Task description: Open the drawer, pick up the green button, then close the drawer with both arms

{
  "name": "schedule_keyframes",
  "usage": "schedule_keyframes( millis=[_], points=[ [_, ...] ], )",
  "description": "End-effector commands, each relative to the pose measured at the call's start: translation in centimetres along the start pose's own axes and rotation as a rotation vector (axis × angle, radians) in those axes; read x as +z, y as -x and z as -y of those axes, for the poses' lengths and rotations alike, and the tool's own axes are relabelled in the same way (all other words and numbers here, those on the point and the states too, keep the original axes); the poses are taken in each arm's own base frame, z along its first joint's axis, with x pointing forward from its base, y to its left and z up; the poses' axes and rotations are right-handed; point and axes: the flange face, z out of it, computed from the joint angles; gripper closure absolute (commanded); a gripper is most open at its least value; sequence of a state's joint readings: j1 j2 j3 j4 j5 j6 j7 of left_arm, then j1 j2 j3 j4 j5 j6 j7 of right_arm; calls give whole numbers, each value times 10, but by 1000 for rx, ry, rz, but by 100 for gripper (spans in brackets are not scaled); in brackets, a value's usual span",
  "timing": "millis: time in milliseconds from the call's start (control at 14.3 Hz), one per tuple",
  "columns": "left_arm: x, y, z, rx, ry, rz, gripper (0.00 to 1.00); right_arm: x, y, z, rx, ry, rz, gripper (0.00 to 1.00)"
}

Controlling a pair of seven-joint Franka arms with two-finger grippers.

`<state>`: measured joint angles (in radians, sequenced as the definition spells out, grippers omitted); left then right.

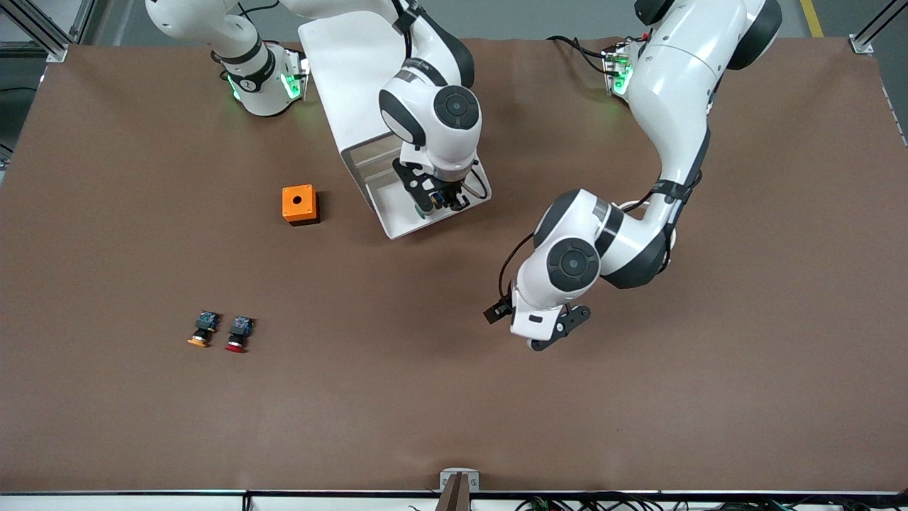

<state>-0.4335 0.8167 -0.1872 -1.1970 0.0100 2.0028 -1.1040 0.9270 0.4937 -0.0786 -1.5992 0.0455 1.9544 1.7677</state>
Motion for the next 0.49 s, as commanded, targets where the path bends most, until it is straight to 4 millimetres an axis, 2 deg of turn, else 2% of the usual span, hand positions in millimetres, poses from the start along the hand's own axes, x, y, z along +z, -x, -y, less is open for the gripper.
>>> schedule_keyframes(
  millis=[0,70,210,421],
  points=[
    [2,16,-9,53,7,-38,0,-44,-51,17,-129,-26,27,100],
    [1,18,-12,60,22,-44,0,-52,-71,21,-192,-46,31,100],
    [13,30,-15,81,24,-51,0,-64,-131,24,-309,-73,35,100],
    [33,47,-16,110,-8,-72,0,-56,-209,22,-471,-72,38,100]
  ],
)
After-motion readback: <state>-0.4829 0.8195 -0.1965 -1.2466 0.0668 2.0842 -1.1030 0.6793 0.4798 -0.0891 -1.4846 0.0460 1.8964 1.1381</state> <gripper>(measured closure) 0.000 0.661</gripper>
